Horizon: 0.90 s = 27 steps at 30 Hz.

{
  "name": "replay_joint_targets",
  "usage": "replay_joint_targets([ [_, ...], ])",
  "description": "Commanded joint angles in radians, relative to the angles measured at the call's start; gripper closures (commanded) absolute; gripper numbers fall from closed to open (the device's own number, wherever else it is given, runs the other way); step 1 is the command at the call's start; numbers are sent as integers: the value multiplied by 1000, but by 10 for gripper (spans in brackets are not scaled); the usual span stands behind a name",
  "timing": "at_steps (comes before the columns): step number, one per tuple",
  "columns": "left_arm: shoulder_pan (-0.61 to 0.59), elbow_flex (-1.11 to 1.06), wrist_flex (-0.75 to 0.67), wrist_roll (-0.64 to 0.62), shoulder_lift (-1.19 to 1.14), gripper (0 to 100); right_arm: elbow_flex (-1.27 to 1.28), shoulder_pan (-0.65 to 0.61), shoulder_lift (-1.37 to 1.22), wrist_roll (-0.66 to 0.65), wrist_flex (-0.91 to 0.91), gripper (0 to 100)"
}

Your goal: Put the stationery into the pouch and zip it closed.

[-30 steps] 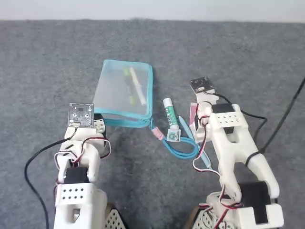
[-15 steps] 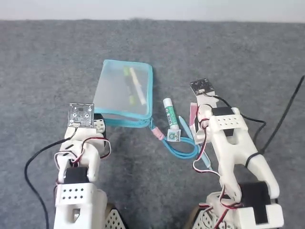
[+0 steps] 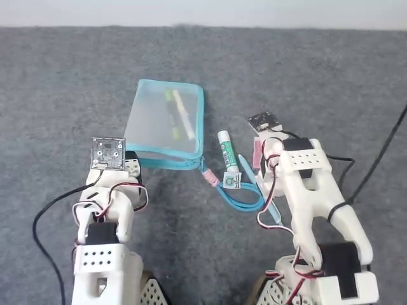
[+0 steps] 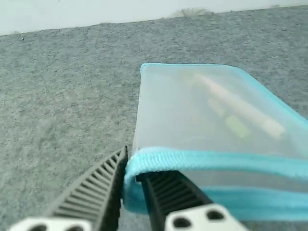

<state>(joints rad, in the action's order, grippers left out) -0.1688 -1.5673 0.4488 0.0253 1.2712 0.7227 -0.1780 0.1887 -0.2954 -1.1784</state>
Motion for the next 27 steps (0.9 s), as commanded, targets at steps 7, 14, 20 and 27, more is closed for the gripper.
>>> replay_joint_targets([
  [7,37,22,-32,5,2,988,94,7,10,-55,114,786],
  [14,38,22,-32,5,2,988,140,12,8,-75,134,786],
  [20,38,22,-32,5,2,988,169,13,8,-74,134,829],
  [27,37,13,-35,5,2,988,166,33,18,-8,147,979],
])
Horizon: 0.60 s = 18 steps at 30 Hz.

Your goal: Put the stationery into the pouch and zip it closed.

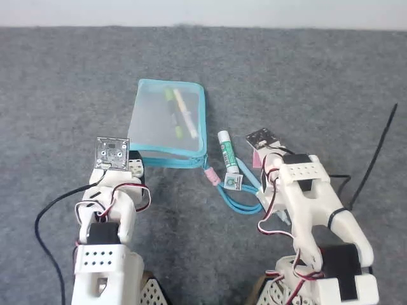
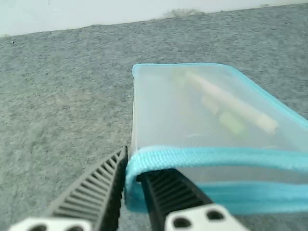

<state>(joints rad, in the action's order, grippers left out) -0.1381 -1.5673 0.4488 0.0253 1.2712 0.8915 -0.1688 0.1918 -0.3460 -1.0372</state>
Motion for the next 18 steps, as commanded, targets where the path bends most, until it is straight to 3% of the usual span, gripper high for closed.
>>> replay_joint_targets([
  [1,5,13,-35,5,2,988,-5,42,18,55,2,985],
  [11,8,13,-37,6,2,988,-54,292,320,86,-74,991],
  [18,9,13,-37,6,2,988,-61,318,407,173,-65,991],
])
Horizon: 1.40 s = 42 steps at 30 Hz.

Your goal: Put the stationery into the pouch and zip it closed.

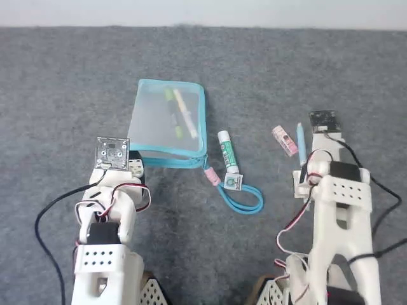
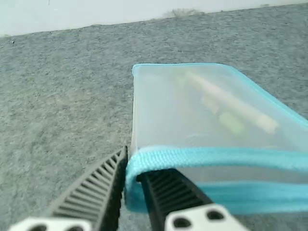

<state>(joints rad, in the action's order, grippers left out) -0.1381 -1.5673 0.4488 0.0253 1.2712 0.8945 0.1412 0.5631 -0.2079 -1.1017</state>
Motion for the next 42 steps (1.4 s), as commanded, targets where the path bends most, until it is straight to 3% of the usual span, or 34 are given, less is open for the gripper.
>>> replay_joint_targets([
  [1,9,13,-37,6,2,988,-75,1,18,38,-1,991],
  [8,8,13,-34,6,2,988,-272,-96,-239,83,-36,989],
  [12,6,12,-32,6,2,988,-379,-85,-406,140,-38,988],
  [17,8,12,-35,6,2,988,-413,-77,-544,120,-36,963],
  [22,8,12,-35,6,2,988,-413,-77,-562,110,-35,850],
  [38,9,12,-32,6,2,988,-295,-79,-570,107,44,871],
  [42,8,12,-31,6,2,988,-293,-76,-570,107,44,961],
])
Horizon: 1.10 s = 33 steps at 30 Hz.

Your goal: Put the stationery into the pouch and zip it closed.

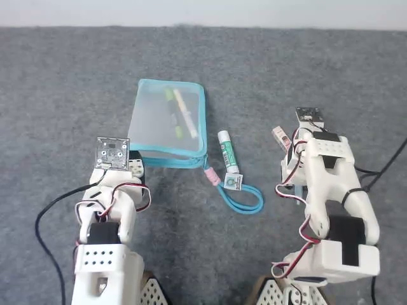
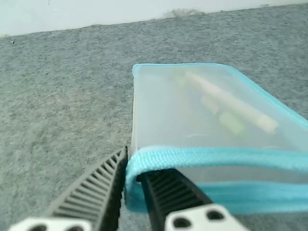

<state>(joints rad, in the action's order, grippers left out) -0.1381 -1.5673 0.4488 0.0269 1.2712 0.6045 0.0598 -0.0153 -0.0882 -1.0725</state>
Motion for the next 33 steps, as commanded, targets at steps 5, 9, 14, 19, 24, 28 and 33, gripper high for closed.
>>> replay_joint_targets([
  [5,6,12,-31,5,2,988,-3,5,10,-12,12,989],
  [9,8,12,-31,5,2,988,-2,21,27,-12,4,991],
  [14,8,12,-32,5,2,988,-3,107,168,-18,-51,991],
  [19,11,12,-34,3,2,988,-3,42,417,-153,-208,991],
  [24,107,-19,-35,3,2,988,-11,-222,605,-245,-384,991],
  [28,175,-25,-32,-3,-3,988,-14,-475,676,-247,-510,991],
  [33,189,-25,-32,-3,-5,988,-11,-699,691,-310,-588,991],
])
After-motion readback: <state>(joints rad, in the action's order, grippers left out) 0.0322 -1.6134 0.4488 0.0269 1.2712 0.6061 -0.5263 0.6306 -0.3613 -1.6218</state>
